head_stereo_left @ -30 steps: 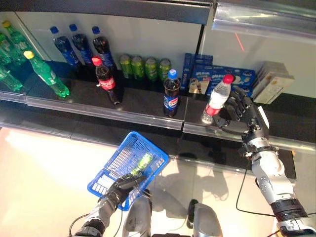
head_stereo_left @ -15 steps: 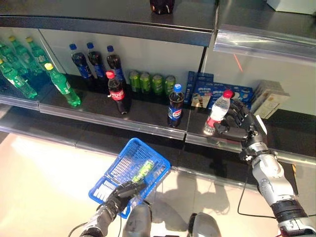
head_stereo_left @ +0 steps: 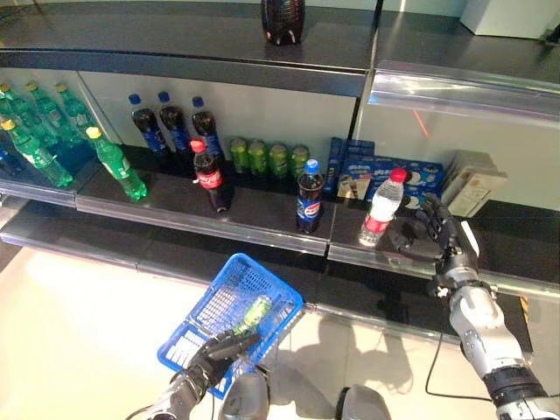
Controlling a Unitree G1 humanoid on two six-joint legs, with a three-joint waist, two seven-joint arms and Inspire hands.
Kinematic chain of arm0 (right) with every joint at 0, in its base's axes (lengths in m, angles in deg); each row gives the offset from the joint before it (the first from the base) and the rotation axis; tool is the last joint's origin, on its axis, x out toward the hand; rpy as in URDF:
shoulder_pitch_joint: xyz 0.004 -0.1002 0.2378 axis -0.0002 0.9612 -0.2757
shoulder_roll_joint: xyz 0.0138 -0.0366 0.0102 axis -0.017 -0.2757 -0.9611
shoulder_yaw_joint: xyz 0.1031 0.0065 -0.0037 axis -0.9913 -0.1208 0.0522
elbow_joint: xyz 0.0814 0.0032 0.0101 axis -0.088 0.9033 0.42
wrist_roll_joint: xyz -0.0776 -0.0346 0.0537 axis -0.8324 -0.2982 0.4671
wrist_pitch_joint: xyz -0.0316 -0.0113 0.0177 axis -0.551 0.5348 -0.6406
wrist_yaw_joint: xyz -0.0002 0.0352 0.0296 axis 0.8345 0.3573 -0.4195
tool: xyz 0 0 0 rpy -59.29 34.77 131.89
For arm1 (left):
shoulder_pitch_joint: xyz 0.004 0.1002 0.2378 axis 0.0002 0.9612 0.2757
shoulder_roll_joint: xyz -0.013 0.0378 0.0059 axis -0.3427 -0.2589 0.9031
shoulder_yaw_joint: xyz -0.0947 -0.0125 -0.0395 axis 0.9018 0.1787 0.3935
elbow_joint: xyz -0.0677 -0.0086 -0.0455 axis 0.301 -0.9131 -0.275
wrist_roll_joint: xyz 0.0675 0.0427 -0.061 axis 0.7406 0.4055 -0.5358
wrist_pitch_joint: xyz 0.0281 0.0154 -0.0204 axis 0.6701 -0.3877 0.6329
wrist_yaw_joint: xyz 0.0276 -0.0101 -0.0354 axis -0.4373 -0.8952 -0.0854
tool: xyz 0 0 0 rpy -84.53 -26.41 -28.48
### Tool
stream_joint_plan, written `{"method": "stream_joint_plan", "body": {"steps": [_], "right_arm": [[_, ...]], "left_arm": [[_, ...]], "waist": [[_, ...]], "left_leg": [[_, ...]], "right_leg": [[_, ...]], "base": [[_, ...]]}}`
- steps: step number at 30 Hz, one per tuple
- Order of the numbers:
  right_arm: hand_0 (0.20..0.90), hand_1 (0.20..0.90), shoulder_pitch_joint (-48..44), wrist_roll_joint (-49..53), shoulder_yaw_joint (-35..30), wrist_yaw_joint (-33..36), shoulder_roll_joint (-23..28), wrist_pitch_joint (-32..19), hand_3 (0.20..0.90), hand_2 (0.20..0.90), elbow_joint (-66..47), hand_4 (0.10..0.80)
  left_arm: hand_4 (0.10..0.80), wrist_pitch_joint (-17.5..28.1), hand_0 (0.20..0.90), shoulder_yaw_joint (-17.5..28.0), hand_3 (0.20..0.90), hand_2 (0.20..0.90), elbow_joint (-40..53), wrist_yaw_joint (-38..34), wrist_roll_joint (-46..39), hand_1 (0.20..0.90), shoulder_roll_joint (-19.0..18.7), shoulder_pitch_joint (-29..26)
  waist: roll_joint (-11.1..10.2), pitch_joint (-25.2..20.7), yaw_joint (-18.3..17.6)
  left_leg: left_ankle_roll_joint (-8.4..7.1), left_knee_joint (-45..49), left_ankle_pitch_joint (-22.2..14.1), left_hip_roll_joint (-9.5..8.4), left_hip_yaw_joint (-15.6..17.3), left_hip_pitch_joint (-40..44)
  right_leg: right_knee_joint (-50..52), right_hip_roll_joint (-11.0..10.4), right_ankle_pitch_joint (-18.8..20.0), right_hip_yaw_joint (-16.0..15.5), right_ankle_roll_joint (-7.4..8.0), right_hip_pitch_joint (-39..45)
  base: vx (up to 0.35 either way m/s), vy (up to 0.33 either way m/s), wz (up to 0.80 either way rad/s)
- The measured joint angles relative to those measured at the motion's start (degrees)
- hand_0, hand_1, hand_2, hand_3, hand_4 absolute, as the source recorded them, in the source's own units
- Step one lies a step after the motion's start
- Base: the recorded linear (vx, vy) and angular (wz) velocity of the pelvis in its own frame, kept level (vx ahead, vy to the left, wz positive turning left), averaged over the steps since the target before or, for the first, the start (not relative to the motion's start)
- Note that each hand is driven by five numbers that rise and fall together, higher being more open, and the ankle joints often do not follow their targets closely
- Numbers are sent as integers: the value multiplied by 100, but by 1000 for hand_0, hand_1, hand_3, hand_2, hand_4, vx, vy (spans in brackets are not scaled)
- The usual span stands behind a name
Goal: Pick up the drink and place into the basket.
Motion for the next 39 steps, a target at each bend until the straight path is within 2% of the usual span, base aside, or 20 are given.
{"method": "stream_joint_plan", "body": {"steps": [3,8,13,15,18,21,28,39], "right_arm": [[900,900,198,-71,-77,-9,-18,-123,900,900,-190,800],[900,900,316,-63,-390,-57,-37,-269,900,900,-406,800],[900,900,756,-60,-484,-210,-474,-333,900,900,-390,800],[900,900,964,-83,-438,-251,-610,-275,900,900,-332,800],[900,900,1182,-444,-185,-265,-909,-205,900,900,359,800],[900,900,1370,-818,80,-295,-999,-35,900,900,1185,800],[900,900,1513,-1184,337,-433,-1398,183,900,900,3451,800],[900,900,1386,-1203,430,-993,-1625,175,900,900,4752,800]], "left_arm": [[100,-18,300,-7,200,300,108,-39,0,300,14,140],[100,-19,300,-52,200,300,80,-202,2,300,53,299],[100,-43,300,-153,200,300,15,-403,41,300,57,433],[100,-37,300,-183,200,300,-16,-432,41,300,62,412],[100,28,300,-176,200,300,-134,-478,112,300,52,415],[100,29,300,-167,200,300,-194,-490,198,300,51,411],[100,26,300,-182,200,300,-446,-475,525,300,11,376],[100,-7,300,-256,200,300,-719,-445,565,300,-2,357]], "waist": [[-4,-91,-59],[-31,-367,-263],[-118,-794,-303],[-145,-830,-333],[-228,-920,-443],[-248,-1002,-497],[-375,-1272,-526],[-334,-1655,-481]], "left_leg": [[4,-404,177,40,164,148],[36,-1077,492,78,298,247],[32,-1746,765,99,455,347],[44,-1791,803,87,467,327],[38,-1816,786,82,480,331],[24,-1830,737,91,508,329],[58,-1832,685,109,571,343],[31,-1833,665,171,634,353]], "right_leg": [[-409,89,223,124,-1,35],[-1202,179,652,122,38,156],[-1911,258,987,146,67,214],[-2113,263,1099,141,64,259],[-2341,278,1187,122,65,374],[-2341,282,1180,139,67,354],[-2369,289,1175,142,62,332],[-2373,296,1113,163,35,283]], "base": [[-160,33,-26],[-198,28,-9],[-152,23,-10],[-123,4,-2],[-108,-6,-1],[-75,-14,-4],[-36,-16,-5],[-16,-5,-2]]}}
